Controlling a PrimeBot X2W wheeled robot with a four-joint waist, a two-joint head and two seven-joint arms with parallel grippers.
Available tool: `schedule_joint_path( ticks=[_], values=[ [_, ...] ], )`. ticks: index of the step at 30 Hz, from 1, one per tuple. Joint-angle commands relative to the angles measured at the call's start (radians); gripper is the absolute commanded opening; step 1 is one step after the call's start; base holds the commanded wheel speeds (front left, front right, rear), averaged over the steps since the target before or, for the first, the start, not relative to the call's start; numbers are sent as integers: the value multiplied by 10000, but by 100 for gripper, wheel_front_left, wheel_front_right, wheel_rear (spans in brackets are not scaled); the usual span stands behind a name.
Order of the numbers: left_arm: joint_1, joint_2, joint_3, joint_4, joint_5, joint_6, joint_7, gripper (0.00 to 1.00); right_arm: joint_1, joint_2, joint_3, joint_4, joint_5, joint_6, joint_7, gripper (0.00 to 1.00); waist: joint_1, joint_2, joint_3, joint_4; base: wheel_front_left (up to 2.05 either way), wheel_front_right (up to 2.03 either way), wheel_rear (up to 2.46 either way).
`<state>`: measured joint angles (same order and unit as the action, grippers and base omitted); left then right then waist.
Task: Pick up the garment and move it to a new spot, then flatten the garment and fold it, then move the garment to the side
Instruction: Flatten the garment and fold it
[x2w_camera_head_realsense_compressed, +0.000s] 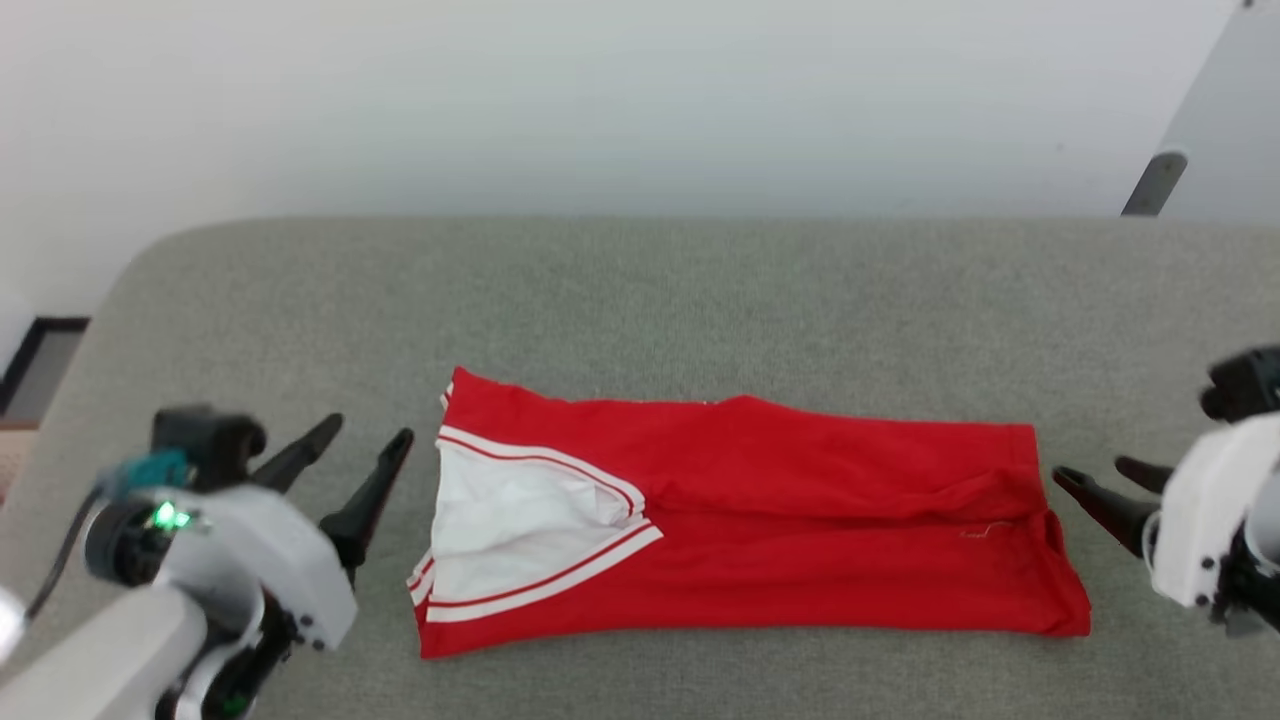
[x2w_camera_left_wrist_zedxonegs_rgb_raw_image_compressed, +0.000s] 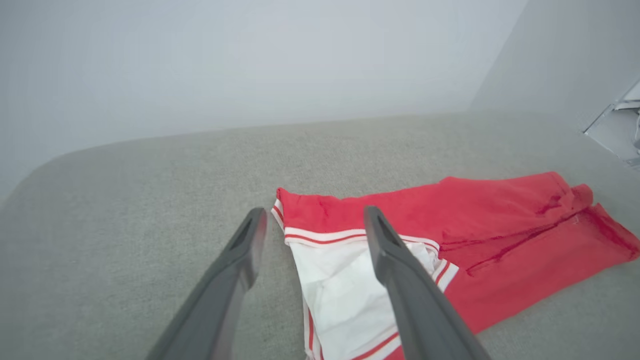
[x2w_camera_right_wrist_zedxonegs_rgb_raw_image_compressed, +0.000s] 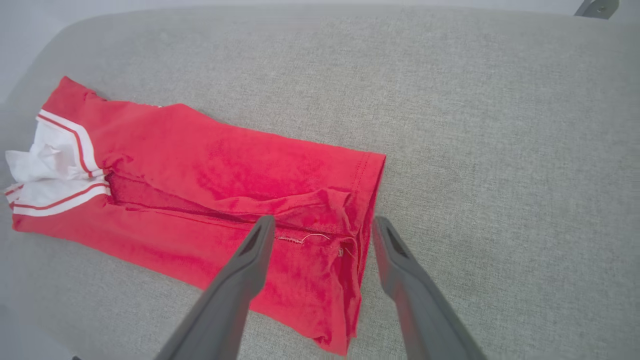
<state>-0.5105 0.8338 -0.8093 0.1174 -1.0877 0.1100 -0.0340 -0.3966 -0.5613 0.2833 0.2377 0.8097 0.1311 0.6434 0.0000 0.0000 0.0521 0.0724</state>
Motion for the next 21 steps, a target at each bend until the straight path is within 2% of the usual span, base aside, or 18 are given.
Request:
schedule_joint_path(
  ticks=[1,6,10,13,16,21],
  values=[
    [332,51,103,-77,175,99,-488,100,330,48,-220,-9,131,-7,-193,100,0,0,-396,1,0,0,0],
    [1189,54,598,-343,392,565,-1959,100,1102,153,-814,-2,74,-7,-711,100,0,0,-578,48,0,0,0],
    [1952,-98,1145,-495,721,909,-2271,100,1424,260,-1221,190,-30,-7,-842,100,0,0,-612,111,0,0,0],
    [2463,-463,1946,-632,1110,1060,-2309,100,1499,358,-1520,422,-145,-7,-800,100,0,0,-566,201,0,0,0],
    [3132,-1025,2953,-800,1803,1042,-2305,100,1380,457,-1735,767,-335,-7,-677,100,0,0,-461,319,0,0,0],
    [3999,-2023,4229,-806,2864,446,-2309,100,878,631,-1966,1457,-346,-7,-386,100,0,0,-211,554,0,0,0]
  ],
)
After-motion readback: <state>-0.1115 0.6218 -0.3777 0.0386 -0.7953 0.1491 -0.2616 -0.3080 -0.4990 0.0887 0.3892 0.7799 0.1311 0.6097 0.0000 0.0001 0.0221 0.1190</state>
